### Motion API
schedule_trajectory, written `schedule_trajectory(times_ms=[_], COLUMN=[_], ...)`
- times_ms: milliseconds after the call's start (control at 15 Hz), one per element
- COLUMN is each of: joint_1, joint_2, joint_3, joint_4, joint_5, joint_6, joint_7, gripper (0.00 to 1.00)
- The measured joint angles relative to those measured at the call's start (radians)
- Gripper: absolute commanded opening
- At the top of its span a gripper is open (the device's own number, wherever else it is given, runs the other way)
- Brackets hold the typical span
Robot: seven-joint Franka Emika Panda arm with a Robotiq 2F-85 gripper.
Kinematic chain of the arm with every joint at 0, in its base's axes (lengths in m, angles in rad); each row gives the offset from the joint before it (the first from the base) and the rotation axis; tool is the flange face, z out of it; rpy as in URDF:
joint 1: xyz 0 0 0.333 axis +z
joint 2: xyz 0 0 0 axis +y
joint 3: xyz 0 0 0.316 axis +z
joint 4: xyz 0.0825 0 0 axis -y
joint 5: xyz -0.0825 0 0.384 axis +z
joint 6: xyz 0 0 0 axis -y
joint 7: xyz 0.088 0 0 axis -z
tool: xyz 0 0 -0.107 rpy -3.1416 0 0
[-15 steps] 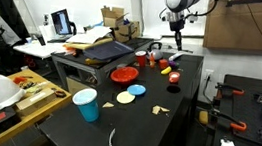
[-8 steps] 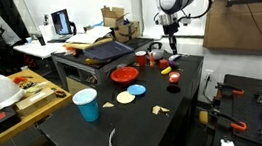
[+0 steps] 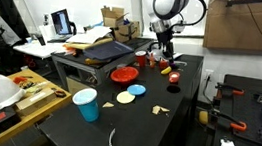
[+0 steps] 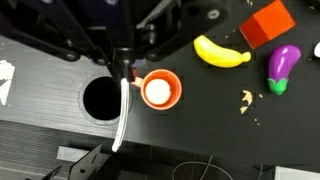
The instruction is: Move the fork on the right to the left
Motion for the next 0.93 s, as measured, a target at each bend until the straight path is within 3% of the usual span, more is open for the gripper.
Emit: schedule_trajectory(times_ms=[400, 933], joint_1=[0.077, 0.151], joint_2=[0.002, 0.014], joint_3=[0.071, 0.154], joint_4=[-0.02, -0.017], joint_5=[0.038, 0.216], joint_6=[-0.003, -0.011], joint_7=[0.17, 0.27], gripper=[0.01, 0.01])
